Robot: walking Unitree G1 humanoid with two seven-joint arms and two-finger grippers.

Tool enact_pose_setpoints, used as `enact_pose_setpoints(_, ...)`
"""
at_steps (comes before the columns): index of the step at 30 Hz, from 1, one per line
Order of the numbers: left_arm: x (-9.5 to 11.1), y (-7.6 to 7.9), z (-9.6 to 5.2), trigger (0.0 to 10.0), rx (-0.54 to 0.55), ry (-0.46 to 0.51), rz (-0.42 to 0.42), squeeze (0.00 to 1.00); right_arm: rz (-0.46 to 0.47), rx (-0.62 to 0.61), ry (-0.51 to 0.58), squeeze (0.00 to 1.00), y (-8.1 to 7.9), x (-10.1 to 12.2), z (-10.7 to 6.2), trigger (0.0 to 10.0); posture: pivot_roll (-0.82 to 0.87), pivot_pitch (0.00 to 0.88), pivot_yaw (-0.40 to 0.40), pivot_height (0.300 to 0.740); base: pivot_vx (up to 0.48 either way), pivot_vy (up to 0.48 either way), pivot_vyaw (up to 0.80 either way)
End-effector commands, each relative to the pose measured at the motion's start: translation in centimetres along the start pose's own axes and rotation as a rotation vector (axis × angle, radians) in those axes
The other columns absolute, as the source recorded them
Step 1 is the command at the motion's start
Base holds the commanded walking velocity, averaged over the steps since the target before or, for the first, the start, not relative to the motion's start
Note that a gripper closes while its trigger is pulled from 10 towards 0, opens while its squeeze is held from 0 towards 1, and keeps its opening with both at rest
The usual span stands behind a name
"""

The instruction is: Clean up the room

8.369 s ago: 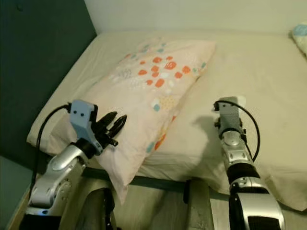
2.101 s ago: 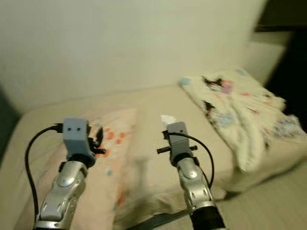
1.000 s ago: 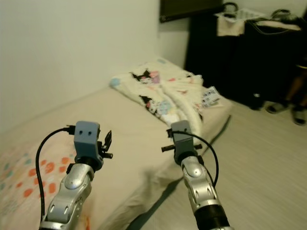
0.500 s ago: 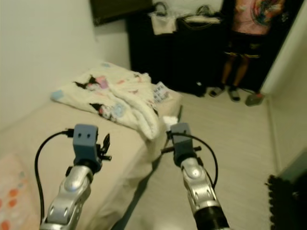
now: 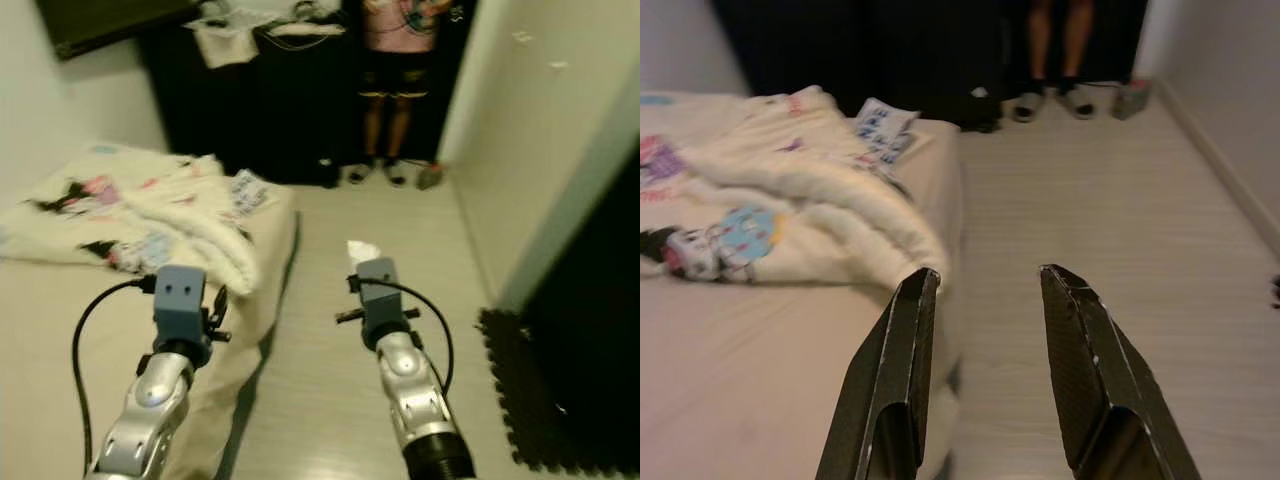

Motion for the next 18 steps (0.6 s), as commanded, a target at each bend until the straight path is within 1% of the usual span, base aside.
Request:
enact_pose_setpoints(1,-0.3,-0.4,-0.1,10.0,0.011,-0.013,-0.009,0.0,-0.006,-0.012,-0.031,0.0,0.4,-1.0,-0.3,10.0,-0.02,0.065,-0.007,0.74,0.0,0.0,-0.8)
enact_pose_setpoints(4,-0.7,-1.1,-0.4,10.0,0.02,-0.019,-0.002,0.0,-0.021,-0.03,-0.058,0.0,1.2,-2.4,-1.0,10.0,-0.02,0.064,-0.007,0.74,0.0,0.0,-0.8)
enact_pose_setpoints(5,-0.7,-1.1,-0.4,10.0,0.02,-0.019,-0.002,0.0,-0.021,-0.03,-0.058,0.0,1.2,-2.4,-1.0,10.0,-0.02,0.064,-0.007,0.74,0.0,0.0,-0.8)
enact_pose_setpoints(9,-1.2,-1.5,-0.8,10.0,0.029,-0.036,-0.006,0.0,-0.029,-0.062,-0.08,0.0,2.0,-3.0,-1.2,10.0,-0.02,0.065,-0.001,0.74,0.0,0.0,-0.8)
enact_pose_setpoints(12,-1.3,-1.5,-0.8,10.0,0.039,-0.041,-0.022,0.0,-0.024,-0.071,-0.077,0.0,2.1,-2.8,-1.1,10.0,-0.02,0.065,-0.001,0.74,0.0,0.0,-0.8)
enact_pose_setpoints(18,-1.3,-1.5,-0.7,10.0,0.04,-0.043,-0.02,0.0,-0.022,-0.068,-0.072,0.0,1.9,-2.5,-0.9,10.0,-0.02,0.066,0.0,0.74,0.0,0.0,-0.8)
Point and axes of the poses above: a point about 5 cm out from each wrist's last joint towards the gripper, its own z axis pointing out of the wrist towards the gripper, its own x axis along the axis of the wrist's last joint, y = z × x, the point moved 2 cm from there along z, pointing out of the wrist towards the gripper, and after that the axes turned 5 degrees about -z, right-handed, at the moved point
